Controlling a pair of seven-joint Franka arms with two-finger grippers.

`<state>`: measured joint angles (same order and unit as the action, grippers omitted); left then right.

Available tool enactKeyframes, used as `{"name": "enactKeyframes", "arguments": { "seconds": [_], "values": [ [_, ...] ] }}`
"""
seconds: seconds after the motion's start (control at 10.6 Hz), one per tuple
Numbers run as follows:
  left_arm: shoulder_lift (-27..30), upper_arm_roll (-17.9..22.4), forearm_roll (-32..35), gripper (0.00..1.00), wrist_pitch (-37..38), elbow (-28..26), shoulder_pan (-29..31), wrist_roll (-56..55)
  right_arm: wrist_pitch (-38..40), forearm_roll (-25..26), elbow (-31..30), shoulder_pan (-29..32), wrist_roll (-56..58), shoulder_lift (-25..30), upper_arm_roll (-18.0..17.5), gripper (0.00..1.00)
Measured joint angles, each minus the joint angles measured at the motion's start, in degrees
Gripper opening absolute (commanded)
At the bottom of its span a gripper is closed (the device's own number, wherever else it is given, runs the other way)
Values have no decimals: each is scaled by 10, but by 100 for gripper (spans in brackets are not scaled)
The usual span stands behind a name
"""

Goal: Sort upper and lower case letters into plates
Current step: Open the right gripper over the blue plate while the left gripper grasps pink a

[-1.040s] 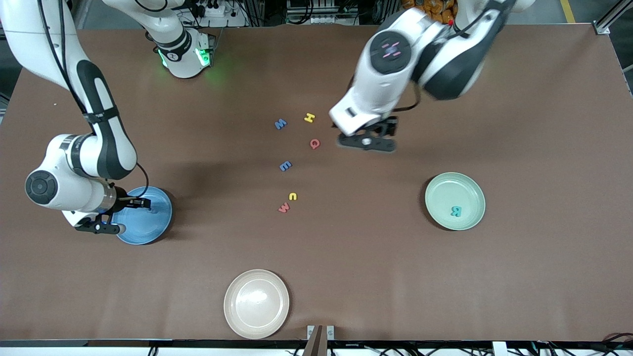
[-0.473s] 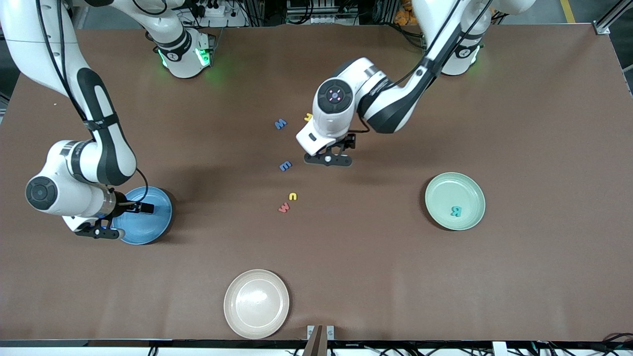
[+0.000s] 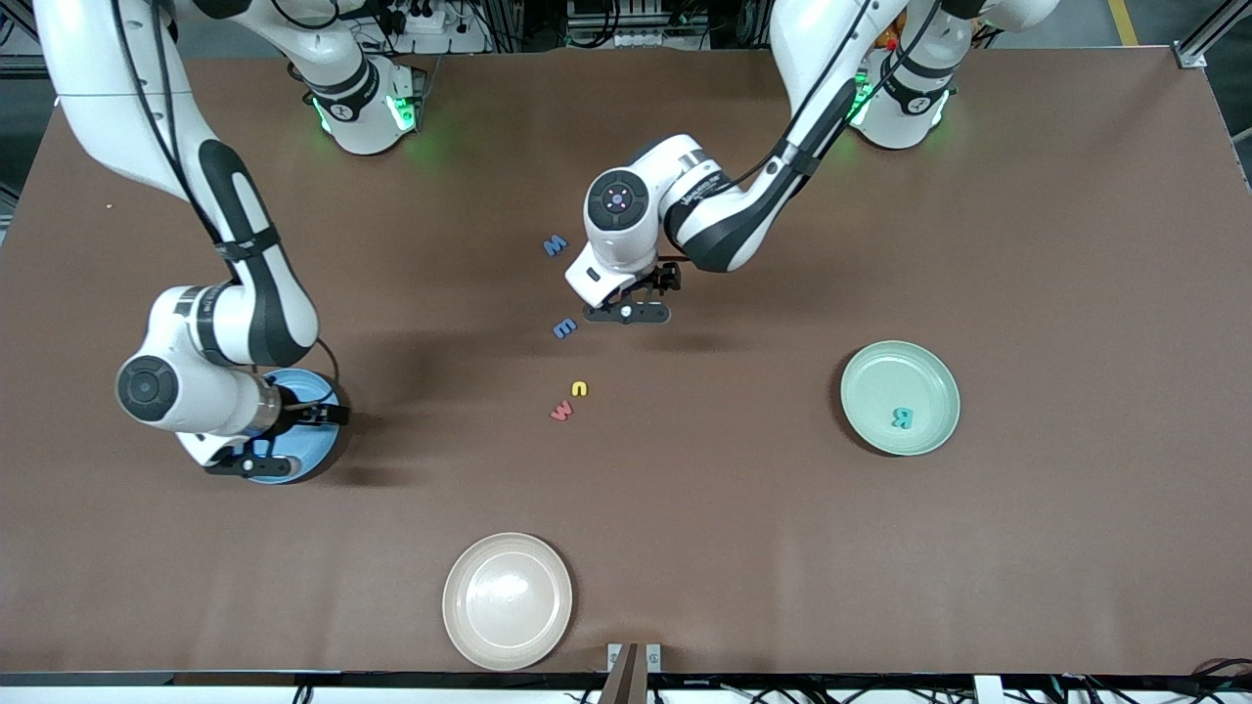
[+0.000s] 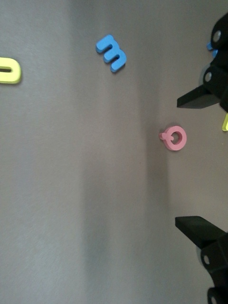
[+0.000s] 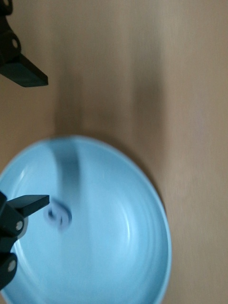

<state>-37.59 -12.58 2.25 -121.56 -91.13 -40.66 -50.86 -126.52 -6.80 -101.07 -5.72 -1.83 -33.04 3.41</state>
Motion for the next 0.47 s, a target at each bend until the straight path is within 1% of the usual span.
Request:
{"name": "enactKeyframes", "arguments": {
  "seconds": [0.19, 0.47],
  "values": [
    [-13, 0, 1, 100, -38, -16, -12, -29, 0, -25, 7, -17, -37, -5, 0, 100],
    [-30, 0, 1, 100, -85, -32, -22, -61, -1, -31, 31, -53, -150, -22, -2, 100]
  ]
}}
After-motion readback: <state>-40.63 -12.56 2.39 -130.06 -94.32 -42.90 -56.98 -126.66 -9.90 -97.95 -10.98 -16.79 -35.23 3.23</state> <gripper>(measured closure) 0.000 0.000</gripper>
